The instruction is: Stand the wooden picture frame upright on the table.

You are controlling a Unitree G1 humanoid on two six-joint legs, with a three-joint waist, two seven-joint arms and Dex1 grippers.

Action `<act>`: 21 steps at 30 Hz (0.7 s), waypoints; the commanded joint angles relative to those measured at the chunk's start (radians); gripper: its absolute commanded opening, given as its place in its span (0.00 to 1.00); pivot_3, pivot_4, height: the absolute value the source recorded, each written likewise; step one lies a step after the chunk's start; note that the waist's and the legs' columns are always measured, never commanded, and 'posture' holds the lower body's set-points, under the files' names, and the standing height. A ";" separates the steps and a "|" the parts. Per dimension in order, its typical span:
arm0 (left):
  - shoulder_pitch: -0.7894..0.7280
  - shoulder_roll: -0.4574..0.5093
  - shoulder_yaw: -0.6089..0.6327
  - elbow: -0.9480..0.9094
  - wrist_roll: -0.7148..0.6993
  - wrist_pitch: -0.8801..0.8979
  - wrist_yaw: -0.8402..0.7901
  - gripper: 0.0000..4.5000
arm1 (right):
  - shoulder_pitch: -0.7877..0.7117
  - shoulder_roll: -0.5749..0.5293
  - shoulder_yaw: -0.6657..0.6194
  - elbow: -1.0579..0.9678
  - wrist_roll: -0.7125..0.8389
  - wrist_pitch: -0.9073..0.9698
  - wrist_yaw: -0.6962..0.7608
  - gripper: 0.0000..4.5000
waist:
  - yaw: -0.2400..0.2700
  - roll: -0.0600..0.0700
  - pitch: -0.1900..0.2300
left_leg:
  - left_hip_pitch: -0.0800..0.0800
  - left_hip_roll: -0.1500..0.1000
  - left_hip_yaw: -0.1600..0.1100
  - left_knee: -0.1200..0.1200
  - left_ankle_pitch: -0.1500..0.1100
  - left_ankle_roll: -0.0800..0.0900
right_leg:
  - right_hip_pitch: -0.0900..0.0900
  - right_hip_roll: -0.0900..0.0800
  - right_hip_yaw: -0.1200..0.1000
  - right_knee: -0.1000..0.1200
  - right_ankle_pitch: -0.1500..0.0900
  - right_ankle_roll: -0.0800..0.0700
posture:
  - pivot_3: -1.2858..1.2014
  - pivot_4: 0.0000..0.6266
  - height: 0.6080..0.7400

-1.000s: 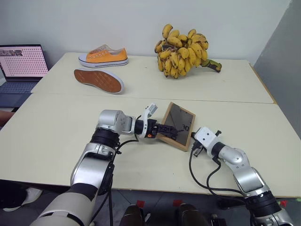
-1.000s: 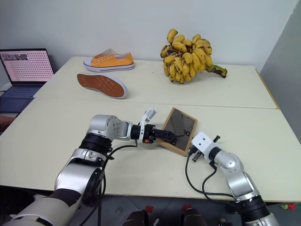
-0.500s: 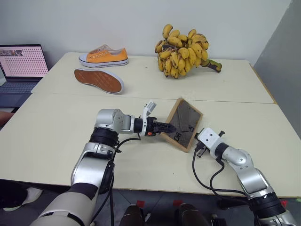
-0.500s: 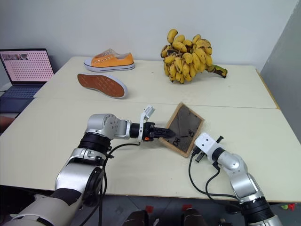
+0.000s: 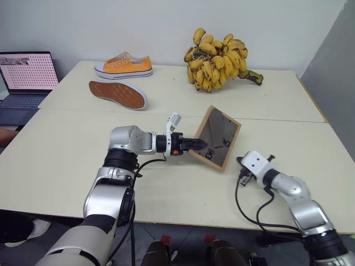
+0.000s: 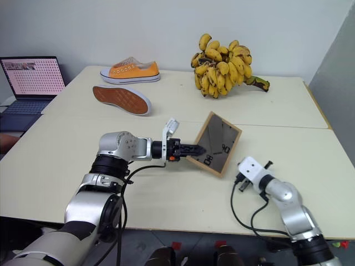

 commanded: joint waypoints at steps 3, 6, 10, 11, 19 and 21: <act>0.030 0.043 0.037 -0.229 -0.037 -0.158 -0.032 0.29 | -0.038 -0.059 -0.214 -0.271 0.187 0.210 0.067 0.04 | -0.005 0.001 0.000 | 0.000 0.000 0.000 0.000 0.001 -0.001 | -0.001 0.000 0.000 0.000 0.000 0.000 | 0.52 0.24 1.00; 0.063 0.058 0.035 -0.313 -0.043 -0.192 -0.028 0.29 | -0.132 -0.045 -0.285 -0.362 0.316 0.380 0.061 0.14 | -0.009 0.001 0.001 | 0.000 0.001 0.000 0.000 0.001 -0.001 | 0.000 0.000 0.000 0.001 0.000 0.000 | 0.52 0.24 1.00; 0.081 0.068 0.043 -0.381 -0.064 -0.190 -0.012 0.29 | -0.306 -0.009 -0.306 -0.432 0.444 0.561 0.015 0.36 | -0.007 0.001 0.001 | 0.000 0.001 -0.001 0.000 0.001 -0.001 | 0.000 0.000 -0.001 0.001 0.000 0.000 | 0.52 0.24 1.00; 0.082 0.068 0.046 -0.389 -0.069 -0.184 -0.006 0.29 | -0.347 0.005 -0.305 -0.440 0.468 0.597 0.000 0.40 | -0.006 0.001 0.001 | 0.000 0.001 0.000 0.000 0.001 -0.001 | -0.001 0.000 0.000 0.001 0.000 0.000 | 0.52 0.24 1.00; 0.079 0.065 0.047 -0.443 -0.101 -0.166 0.024 0.29 | -0.575 0.149 -0.261 -0.422 0.591 0.757 -0.124 0.75 | -0.004 0.001 0.001 | -0.003 0.000 -0.003 0.000 0.001 -0.001 | -0.002 0.000 -0.003 0.000 0.000 -0.001 | 0.52 0.24 1.00; 0.078 0.064 0.039 -0.460 -0.109 -0.160 0.027 0.29 | -0.594 0.188 -0.247 -0.398 0.603 0.759 -0.148 0.75 | -0.004 0.001 0.001 | -0.004 0.000 -0.003 0.000 0.001 -0.001 | -0.003 0.000 -0.003 0.000 0.000 -0.001 | 0.52 0.24 1.00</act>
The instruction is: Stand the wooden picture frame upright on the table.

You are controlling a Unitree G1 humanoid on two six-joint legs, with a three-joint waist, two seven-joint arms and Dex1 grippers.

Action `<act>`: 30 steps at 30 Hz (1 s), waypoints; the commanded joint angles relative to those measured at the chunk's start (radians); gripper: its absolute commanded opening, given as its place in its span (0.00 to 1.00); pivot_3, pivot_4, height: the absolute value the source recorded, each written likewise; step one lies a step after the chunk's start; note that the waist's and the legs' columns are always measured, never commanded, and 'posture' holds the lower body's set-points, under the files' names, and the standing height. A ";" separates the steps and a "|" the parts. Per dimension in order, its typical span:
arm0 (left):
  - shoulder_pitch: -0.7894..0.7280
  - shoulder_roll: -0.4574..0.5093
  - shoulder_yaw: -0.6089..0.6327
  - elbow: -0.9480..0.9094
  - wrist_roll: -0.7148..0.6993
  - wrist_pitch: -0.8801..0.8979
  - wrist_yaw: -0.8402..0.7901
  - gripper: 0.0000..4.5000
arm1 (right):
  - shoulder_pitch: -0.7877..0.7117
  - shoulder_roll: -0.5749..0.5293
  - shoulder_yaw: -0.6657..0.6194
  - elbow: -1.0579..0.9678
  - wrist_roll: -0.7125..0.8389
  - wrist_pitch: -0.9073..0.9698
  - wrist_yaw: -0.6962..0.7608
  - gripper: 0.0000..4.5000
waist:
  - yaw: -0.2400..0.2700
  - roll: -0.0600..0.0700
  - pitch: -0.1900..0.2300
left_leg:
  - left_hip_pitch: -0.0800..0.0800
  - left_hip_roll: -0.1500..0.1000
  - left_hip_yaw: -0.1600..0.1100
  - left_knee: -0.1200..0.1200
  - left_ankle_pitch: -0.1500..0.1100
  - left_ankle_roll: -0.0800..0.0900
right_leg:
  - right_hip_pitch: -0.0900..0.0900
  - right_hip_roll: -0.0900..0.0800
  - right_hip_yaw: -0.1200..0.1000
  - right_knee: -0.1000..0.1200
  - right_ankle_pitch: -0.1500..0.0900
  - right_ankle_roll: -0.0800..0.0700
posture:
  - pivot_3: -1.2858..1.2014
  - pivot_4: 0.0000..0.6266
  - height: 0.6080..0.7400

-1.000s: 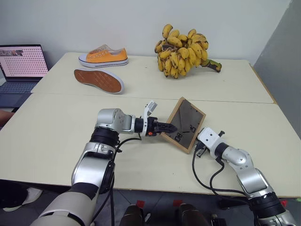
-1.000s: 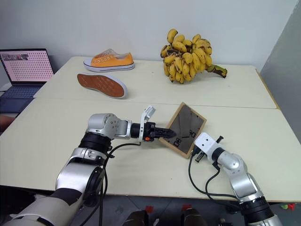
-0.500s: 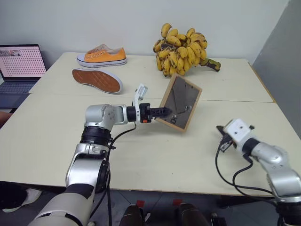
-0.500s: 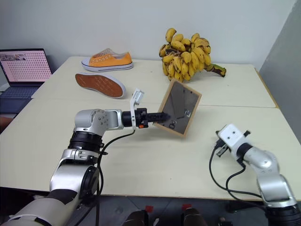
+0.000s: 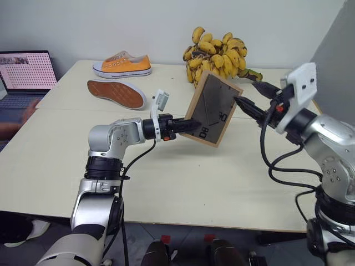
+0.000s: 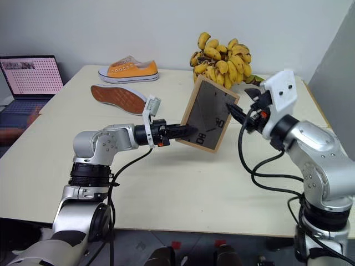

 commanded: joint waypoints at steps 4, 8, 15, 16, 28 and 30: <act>-0.023 0.004 0.003 -0.114 -0.060 0.011 0.001 0.29 | -0.045 0.068 0.053 0.050 0.012 -0.031 -0.061 0.75 | -0.001 0.000 0.000 | 0.000 0.000 0.000 0.000 0.000 0.000 | 0.000 0.000 0.000 0.000 0.000 0.000 | 0.52 0.24 1.00; -0.024 0.004 0.000 -0.124 -0.070 0.016 0.008 0.29 | -0.052 0.085 0.059 0.087 0.013 -0.053 -0.078 0.75 | -0.001 0.000 0.000 | 0.000 0.000 0.000 0.000 0.000 0.000 | -0.001 0.000 0.000 0.000 0.000 0.000 | 0.52 0.24 1.00; -0.038 -0.011 -0.023 -0.072 -0.050 -0.018 0.011 0.29 | -0.080 0.144 0.090 0.095 0.022 -0.060 -0.124 0.75 | -0.003 0.000 0.000 | 0.000 0.000 0.000 0.000 0.000 0.000 | -0.001 0.000 0.000 0.001 0.000 0.000 | 0.52 0.24 1.00; -0.040 -0.013 -0.027 -0.061 -0.045 -0.026 0.009 0.29 | -0.083 0.151 0.092 0.090 0.026 -0.056 -0.131 0.75 | -0.003 0.000 0.000 | 0.000 0.000 0.000 0.000 0.000 0.000 | -0.001 0.000 0.000 0.001 0.000 0.000 | 0.52 0.24 1.00; -0.138 -0.037 -0.073 0.182 0.038 -0.166 -0.036 0.29 | -0.058 0.184 0.077 -0.004 0.061 0.018 -0.205 0.75 | -0.003 0.000 0.000 | -0.004 0.000 0.000 0.000 0.000 0.000 | -0.005 0.000 0.000 0.001 0.000 0.000 | 0.52 0.24 1.00; -0.154 -0.035 -0.075 0.216 0.051 -0.186 -0.046 0.29 | -0.047 0.174 0.067 -0.017 0.065 0.026 -0.211 0.75 | -0.003 0.000 0.000 | -0.005 0.000 0.000 0.000 0.000 0.000 | -0.006 0.000 0.000 0.001 0.000 0.000 | 0.52 0.24 1.00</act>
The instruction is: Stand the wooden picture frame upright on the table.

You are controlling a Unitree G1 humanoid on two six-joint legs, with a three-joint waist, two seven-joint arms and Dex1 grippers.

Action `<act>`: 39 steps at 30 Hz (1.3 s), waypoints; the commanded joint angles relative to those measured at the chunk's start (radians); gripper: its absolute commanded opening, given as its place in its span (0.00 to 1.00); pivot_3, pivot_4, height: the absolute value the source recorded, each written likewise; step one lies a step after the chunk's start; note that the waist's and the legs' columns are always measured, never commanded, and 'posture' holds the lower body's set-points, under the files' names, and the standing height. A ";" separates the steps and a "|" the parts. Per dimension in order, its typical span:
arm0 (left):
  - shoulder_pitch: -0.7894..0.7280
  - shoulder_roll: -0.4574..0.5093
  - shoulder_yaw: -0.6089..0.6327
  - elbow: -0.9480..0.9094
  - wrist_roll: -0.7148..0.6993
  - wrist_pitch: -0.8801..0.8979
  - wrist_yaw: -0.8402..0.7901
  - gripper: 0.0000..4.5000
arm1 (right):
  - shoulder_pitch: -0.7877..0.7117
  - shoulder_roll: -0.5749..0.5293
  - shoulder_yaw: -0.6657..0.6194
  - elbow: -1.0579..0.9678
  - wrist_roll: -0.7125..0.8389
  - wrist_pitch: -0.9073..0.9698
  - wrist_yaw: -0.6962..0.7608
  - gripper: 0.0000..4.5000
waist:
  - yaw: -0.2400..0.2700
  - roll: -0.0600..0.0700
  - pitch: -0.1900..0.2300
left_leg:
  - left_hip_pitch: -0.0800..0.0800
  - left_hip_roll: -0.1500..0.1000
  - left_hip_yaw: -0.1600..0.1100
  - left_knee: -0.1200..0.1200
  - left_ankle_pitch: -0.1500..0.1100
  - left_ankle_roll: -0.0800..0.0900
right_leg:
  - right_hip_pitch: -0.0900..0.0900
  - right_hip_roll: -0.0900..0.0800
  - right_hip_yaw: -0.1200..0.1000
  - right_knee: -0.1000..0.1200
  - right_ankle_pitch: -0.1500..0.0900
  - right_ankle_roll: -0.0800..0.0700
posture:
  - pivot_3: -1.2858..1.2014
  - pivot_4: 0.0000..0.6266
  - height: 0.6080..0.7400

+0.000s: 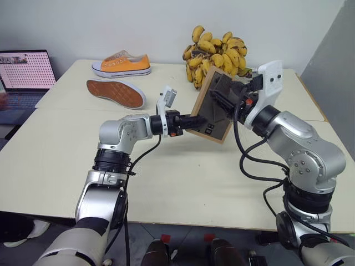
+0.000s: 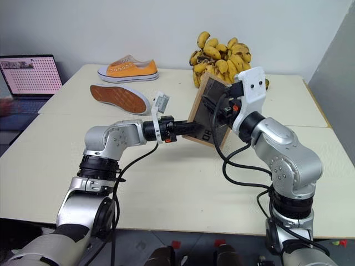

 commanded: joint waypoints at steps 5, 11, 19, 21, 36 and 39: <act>-0.096 -0.012 0.010 0.077 0.022 -0.068 -0.038 0.29 | 0.024 -0.028 -0.020 -0.075 0.033 0.014 -0.006 0.75 | 0.000 0.000 0.000 | -0.001 0.000 0.000 0.000 0.000 0.000 | -0.001 0.000 0.000 0.000 0.000 0.000 | 0.52 0.24 1.00; -0.103 -0.016 0.009 0.090 0.035 -0.080 -0.050 0.29 | 0.031 -0.038 -0.021 -0.077 0.034 0.010 -0.011 0.75 | 0.000 0.000 0.000 | -0.001 0.000 0.000 0.000 0.000 0.000 | -0.002 0.000 0.000 0.000 0.000 0.000 | 0.52 0.24 1.00; -0.116 -0.019 0.020 0.115 0.048 -0.097 -0.042 0.29 | 0.035 -0.051 -0.051 -0.088 0.047 0.012 -0.026 0.75 | 0.000 0.000 0.000 | -0.002 0.000 0.000 0.000 0.000 0.000 | -0.002 0.000 0.000 0.000 0.000 0.000 | 0.52 0.24 1.00; -0.120 -0.019 0.021 0.126 0.052 -0.104 -0.041 0.29 | 0.036 -0.053 -0.060 -0.092 0.055 0.018 -0.033 0.75 | 0.000 0.000 0.000 | -0.002 0.000 0.000 0.000 0.000 0.000 | -0.002 0.000 0.000 0.000 0.000 0.000 | 0.52 0.24 1.00; -0.134 -0.018 0.015 0.128 0.061 -0.084 -0.047 0.29 | 0.180 -0.345 0.068 -0.086 -0.107 -0.142 0.099 0.94 | 0.000 0.000 0.000 | -0.002 0.000 0.000 0.000 0.000 0.000 | -0.002 0.000 0.000 -0.001 0.000 0.000 | 0.52 0.24 1.00; -0.115 0.023 -0.008 0.085 0.066 -0.042 -0.072 0.29 | 0.263 -0.476 0.040 -0.097 -0.148 -0.239 0.195 0.94 | 0.000 0.000 0.000 | -0.003 -0.001 0.001 0.000 0.000 0.000 | -0.003 0.000 0.000 -0.001 0.000 0.000 | 0.52 0.24 1.00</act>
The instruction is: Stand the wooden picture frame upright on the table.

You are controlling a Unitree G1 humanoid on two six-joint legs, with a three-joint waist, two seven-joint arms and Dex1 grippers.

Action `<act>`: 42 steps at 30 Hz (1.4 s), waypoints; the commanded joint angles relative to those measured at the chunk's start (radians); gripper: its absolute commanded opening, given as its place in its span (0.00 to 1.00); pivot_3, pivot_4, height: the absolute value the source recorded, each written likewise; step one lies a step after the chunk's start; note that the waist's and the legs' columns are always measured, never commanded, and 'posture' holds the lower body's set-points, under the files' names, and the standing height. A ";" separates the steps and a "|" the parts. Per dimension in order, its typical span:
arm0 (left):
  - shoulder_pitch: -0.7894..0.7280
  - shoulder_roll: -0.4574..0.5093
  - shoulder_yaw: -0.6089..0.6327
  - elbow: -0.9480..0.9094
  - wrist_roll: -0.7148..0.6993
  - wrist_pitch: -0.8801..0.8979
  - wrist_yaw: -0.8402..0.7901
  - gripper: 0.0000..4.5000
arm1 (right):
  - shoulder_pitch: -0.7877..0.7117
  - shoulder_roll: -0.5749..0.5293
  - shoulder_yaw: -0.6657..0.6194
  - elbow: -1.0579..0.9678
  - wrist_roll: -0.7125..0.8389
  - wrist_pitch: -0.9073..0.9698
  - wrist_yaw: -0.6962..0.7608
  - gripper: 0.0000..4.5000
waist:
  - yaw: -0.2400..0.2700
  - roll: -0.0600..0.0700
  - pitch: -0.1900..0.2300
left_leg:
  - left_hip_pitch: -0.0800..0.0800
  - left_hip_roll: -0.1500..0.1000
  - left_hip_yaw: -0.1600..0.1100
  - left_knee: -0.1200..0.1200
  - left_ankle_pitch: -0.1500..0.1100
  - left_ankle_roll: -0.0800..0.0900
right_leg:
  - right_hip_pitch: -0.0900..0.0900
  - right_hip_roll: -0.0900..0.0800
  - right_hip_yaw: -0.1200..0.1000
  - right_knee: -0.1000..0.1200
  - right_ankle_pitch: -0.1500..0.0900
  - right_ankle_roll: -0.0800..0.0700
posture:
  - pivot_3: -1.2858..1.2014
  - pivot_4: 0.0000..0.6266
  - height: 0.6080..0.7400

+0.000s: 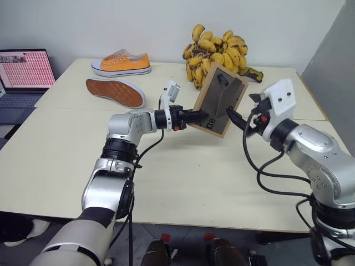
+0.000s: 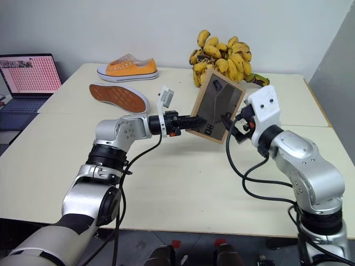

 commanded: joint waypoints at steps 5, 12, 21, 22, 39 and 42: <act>0.003 0.123 -0.003 -0.173 -0.051 0.186 -0.048 0.29 | 0.246 -0.334 -0.004 0.109 -0.405 -0.697 0.125 0.94 | -0.001 0.000 0.000 | 0.000 0.000 0.000 0.000 0.000 0.000 | 0.000 0.000 0.000 0.000 -0.001 0.001 | 0.52 0.24 1.00; 0.048 0.168 0.099 -0.359 -0.195 0.601 0.056 0.29 | 0.207 -0.397 0.189 0.501 -1.001 -1.426 -0.292 0.94 | -0.009 0.000 0.000 | 0.001 0.000 0.002 0.001 0.000 0.000 | -0.001 0.000 0.002 0.001 -0.002 0.004 | 0.52 0.24 1.00; 0.134 0.173 0.193 -0.497 -0.372 0.804 0.231 0.29 | 0.043 -0.207 0.304 0.766 -1.293 -1.559 -0.609 0.94 | -0.013 0.000 0.000 | 0.001 0.000 0.000 0.001 0.006 -0.008 | 0.000 0.000 0.002 0.003 0.000 0.000 | 0.52 0.24 1.00; 0.136 0.176 0.198 -0.497 -0.394 0.804 0.249 0.29 | 0.028 -0.197 0.308 0.786 -1.301 -1.562 -0.624 0.94 | -0.011 0.000 0.000 | 0.001 0.000 0.000 0.001 0.006 -0.009 | 0.000 0.000 0.001 0.004 0.000 0.000 | 0.52 0.24 1.00; 0.114 0.193 0.211 -0.460 -0.659 0.804 0.486 0.29 | -0.125 -0.073 0.394 0.968 -1.385 -1.583 -0.773 0.94 | -0.003 0.000 0.000 | 0.002 -0.001 0.000 0.001 0.008 -0.011 | 0.000 -0.001 0.001 0.006 0.000 0.000 | 0.52 0.24 1.00; 0.116 0.197 0.206 -0.457 -0.681 0.804 0.504 0.29 | -0.141 -0.071 0.390 0.943 -1.387 -1.590 -0.776 0.94 | -0.003 0.000 0.000 | 0.002 -0.001 -0.001 0.001 0.008 -0.011 | 0.000 -0.001 0.001 0.007 0.000 0.000 | 0.52 0.24 1.00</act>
